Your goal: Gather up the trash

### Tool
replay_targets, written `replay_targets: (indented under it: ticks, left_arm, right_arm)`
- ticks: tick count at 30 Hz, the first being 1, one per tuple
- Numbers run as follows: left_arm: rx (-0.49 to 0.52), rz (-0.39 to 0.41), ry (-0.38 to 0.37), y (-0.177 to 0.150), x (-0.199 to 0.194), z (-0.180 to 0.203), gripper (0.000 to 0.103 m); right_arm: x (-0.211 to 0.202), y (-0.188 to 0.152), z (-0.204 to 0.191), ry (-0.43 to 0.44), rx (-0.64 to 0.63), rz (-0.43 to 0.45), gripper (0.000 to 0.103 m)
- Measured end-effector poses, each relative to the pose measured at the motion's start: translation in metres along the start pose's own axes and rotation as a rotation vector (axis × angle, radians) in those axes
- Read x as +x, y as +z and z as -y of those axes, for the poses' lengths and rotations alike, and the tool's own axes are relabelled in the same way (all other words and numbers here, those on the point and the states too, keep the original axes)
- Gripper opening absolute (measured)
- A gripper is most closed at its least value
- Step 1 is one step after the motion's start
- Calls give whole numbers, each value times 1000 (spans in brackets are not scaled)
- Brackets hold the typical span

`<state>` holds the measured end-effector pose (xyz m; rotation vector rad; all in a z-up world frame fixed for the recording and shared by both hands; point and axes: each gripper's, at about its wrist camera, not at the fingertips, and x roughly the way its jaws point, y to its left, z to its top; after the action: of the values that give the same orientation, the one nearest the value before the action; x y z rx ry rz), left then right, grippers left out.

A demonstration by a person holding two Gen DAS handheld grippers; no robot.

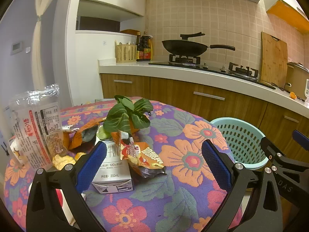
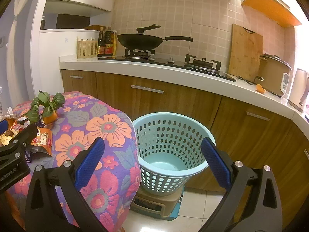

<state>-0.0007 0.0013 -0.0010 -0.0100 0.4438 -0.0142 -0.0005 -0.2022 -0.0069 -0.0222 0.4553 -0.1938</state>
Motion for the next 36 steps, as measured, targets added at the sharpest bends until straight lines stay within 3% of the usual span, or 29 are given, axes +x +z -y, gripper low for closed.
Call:
replay_targets:
  ticks: [14,20,23,29,36]
  left_arm:
    - [-5,23,3,1,-5,0,95]
    - [3,67,4,1,-18,0,95]
    - [12,81,9,3,-31,-5,94]
    - [-42,112,37,11,-70,-49,94]
    - [-131,42,211,-2,-84,-126,94]
  right_arm:
    - [1,1,-1,3,-5,-5,95]
    - [-8,7,-9,87,-24,33,95]
    - [-10,15,-15,169,-26,42,95]
    - [-23,25,-37,250,-85,100,95]
    - [-35,32,-64,354,-139,128,93]
